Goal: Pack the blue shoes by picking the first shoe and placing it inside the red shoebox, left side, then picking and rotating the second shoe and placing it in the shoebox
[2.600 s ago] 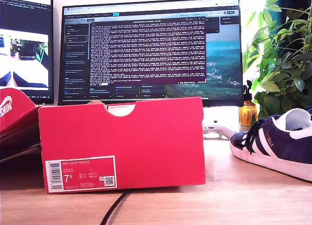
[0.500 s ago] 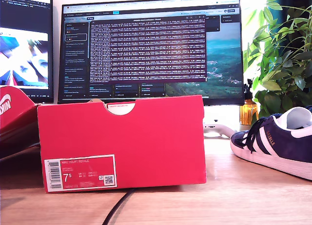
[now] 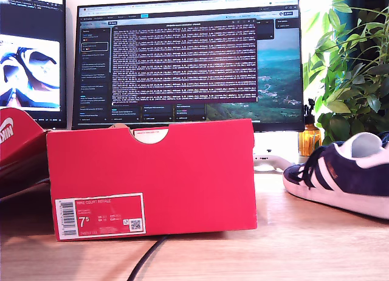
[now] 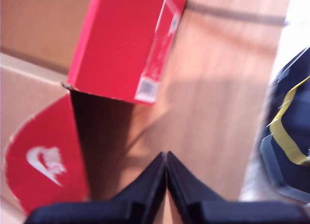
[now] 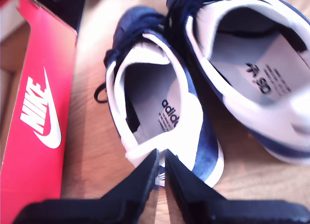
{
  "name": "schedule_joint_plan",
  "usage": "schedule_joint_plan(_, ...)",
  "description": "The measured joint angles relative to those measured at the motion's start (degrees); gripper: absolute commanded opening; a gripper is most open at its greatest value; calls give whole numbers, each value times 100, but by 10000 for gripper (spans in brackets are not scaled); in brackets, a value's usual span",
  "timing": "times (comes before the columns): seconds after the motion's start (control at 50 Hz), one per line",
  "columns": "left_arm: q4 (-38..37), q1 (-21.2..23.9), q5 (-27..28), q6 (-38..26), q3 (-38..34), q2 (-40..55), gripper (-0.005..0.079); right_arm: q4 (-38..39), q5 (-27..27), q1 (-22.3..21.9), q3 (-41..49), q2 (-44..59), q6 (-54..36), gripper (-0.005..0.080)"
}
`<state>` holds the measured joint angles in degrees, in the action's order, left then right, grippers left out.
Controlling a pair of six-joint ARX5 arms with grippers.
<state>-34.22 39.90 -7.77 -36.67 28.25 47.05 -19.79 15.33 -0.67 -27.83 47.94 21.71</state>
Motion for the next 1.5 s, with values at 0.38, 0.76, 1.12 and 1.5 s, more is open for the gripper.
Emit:
schedule_joint_plan(0.38, 863, 361, -1054, 186, 0, 984, -18, -2306, 146, 302, -1961, 1005, -1005, 143)
schedule_joint_plan(0.76, 1609, 361, -1484, 197, 0, 1397, -18, -2124, 24, 708, -2013, 1976, -1873, 274)
schedule_joint_plan(1.12, 1657, 361, -1488, 199, 0, 1397, -18, -2105, -981, 1320, -2610, 3327, -2487, 282)
schedule_joint_plan(1.5, 1674, 361, -1491, 199, 0, 1397, -18, -2022, -931, 1353, -2771, 4013, -2656, 217)
